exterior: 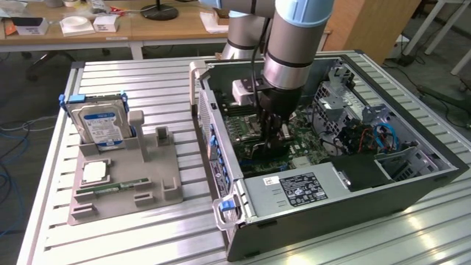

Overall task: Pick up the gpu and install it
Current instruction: 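Insert the gpu into the slot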

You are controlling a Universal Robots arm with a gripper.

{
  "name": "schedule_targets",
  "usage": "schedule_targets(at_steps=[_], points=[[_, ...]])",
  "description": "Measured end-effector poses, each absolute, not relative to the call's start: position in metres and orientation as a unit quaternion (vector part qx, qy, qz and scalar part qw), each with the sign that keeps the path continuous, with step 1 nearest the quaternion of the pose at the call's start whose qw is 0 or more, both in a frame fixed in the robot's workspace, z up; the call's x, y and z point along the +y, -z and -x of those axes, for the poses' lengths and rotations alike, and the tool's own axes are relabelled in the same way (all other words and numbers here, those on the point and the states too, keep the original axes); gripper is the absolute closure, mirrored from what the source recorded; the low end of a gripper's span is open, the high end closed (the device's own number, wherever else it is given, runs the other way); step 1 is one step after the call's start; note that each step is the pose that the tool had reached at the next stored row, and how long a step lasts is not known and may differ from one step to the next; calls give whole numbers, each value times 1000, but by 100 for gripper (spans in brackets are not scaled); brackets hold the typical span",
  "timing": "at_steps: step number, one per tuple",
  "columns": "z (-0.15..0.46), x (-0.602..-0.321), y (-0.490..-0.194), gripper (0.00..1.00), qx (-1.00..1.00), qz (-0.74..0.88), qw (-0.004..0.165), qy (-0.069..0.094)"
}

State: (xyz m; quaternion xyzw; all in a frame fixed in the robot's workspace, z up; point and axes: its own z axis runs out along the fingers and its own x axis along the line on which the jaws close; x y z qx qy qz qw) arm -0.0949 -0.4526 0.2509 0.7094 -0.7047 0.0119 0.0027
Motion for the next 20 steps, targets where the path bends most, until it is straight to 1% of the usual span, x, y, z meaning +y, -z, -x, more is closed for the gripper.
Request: schedule_targets(at_steps=[20], points=[[95,-453,-270,67,-705,-709,3,-12]])
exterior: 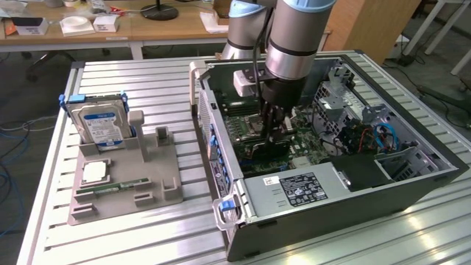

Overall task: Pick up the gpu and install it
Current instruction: 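Insert the gpu into the slot, then press down on the gpu until it lock into place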

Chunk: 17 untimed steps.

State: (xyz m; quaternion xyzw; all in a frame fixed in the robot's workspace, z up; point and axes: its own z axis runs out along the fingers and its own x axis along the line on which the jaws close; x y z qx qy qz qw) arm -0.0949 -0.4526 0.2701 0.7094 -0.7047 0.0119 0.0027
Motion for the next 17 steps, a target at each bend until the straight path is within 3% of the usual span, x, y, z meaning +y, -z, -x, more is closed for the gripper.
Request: schedule_targets(at_steps=[5,9,11,17], points=[[95,-453,-270,68,-705,-709,3,-12],[95,-453,-270,87,-705,-709,3,-12],[95,-453,-270,90,-705,-709,3,-12],[95,-453,-270,90,-705,-709,3,-12]])
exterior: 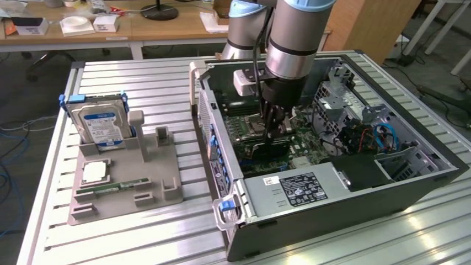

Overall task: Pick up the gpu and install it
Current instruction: 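Press down on the gpu until it lock into place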

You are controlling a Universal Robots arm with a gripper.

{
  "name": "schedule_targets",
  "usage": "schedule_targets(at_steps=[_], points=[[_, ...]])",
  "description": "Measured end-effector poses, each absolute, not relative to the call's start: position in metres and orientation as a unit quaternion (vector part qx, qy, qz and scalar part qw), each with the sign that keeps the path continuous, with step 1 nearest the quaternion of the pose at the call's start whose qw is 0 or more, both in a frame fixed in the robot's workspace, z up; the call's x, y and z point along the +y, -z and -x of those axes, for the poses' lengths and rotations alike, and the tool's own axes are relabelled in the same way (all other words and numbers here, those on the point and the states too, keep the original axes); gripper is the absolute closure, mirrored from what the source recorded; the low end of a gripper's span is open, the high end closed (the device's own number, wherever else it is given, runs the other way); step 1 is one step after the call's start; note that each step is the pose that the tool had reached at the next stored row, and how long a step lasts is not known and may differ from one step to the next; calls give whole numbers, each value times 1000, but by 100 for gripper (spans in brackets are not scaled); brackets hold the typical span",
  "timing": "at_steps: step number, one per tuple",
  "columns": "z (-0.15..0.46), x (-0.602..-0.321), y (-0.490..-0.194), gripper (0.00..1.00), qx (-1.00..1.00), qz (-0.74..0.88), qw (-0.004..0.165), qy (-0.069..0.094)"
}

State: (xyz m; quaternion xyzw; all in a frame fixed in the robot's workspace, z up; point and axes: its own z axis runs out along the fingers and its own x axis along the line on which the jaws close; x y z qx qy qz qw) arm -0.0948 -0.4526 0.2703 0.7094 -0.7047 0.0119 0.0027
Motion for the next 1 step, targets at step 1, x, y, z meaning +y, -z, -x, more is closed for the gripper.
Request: schedule_targets(at_steps=[1], points=[[95,-453,-270,90,-705,-709,3,-12]])
